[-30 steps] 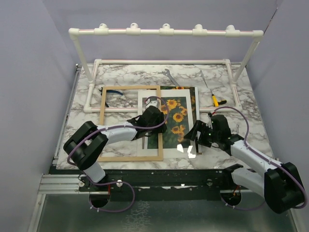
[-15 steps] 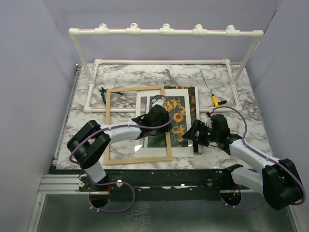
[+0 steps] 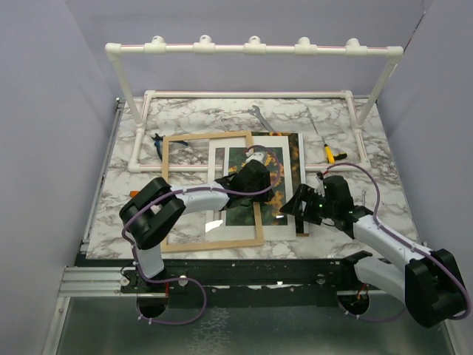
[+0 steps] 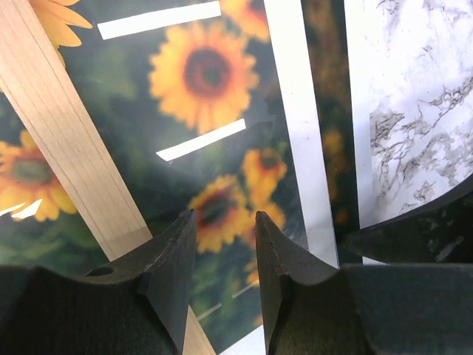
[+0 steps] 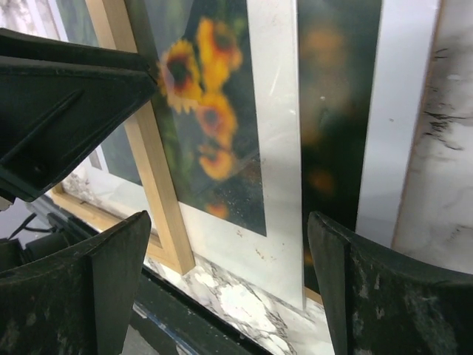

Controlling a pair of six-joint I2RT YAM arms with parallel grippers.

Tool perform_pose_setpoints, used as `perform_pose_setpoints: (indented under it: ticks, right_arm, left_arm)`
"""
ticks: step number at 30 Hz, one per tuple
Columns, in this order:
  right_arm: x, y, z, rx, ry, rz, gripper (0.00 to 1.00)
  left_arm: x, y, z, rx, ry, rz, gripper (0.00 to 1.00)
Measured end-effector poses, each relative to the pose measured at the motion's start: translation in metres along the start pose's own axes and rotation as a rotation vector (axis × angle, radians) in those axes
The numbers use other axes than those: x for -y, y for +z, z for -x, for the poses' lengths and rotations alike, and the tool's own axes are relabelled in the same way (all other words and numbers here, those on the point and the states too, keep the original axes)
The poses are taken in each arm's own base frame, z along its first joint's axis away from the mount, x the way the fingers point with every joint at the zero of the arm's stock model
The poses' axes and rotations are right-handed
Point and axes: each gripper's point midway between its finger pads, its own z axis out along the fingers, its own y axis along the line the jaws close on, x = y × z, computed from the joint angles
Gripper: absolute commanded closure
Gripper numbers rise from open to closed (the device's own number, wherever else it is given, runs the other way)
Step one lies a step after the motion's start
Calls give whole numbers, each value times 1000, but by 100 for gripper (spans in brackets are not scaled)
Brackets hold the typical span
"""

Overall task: Take the photo out of the frame
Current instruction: Remove the photo frame item from the photo frame, then remove the photo from the photo frame.

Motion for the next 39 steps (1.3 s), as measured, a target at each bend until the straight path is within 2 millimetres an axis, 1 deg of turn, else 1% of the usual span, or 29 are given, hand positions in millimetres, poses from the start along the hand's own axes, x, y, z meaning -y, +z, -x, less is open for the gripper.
perform_pose_setpoints:
  ticks: [2,4,7,11,14,17,20,22,24,26,27,30,31,33,34,39]
  right_arm:
    - [3,-4,2,16,-11,-26,11]
    - [3,-10,10,52,-26,-52,12]
    - [-3,-21,34,139,-57,-92,12]
    - [-7,-28,66,231,-88,-139,12]
    - [3,-26,83,251,-82,-186,13]
    - [24,-19,95,245,-51,-236,13]
    - [43,-10,103,219,-8,-255,14]
    - [50,-3,107,202,12,-241,15]
    - [52,3,108,183,23,-219,16]
    - [50,10,108,165,21,-188,16]
    - [49,12,108,159,19,-173,17]
    - [43,18,108,143,13,-128,18]
    - [41,19,108,138,11,-115,18]
    - [36,20,110,132,8,-93,19]
    - [34,21,111,131,5,-84,19]
    - [31,20,110,122,6,-63,20]
  left_arm:
    - [0,0,-1,-2,3,1,61]
    - [0,-1,0,-3,6,3,60]
    - [0,-9,4,5,15,11,60]
    - [7,-29,22,54,21,3,59]
    - [10,-45,33,93,20,5,58]
    - [3,-60,37,118,20,36,58]
    - [-14,-74,37,133,21,92,57]
    - [-28,-84,36,139,20,129,56]
    - [-48,-97,36,151,9,177,56]
    - [-68,-108,41,171,-12,217,55]
    - [-81,-114,45,186,-32,242,54]
    - [-113,-127,49,210,-79,304,52]
    - [-128,-132,51,222,-104,333,51]
    - [-147,-138,49,225,-133,374,51]
    - [-154,-139,46,221,-141,389,51]
    - [-174,-141,41,212,-177,430,50]
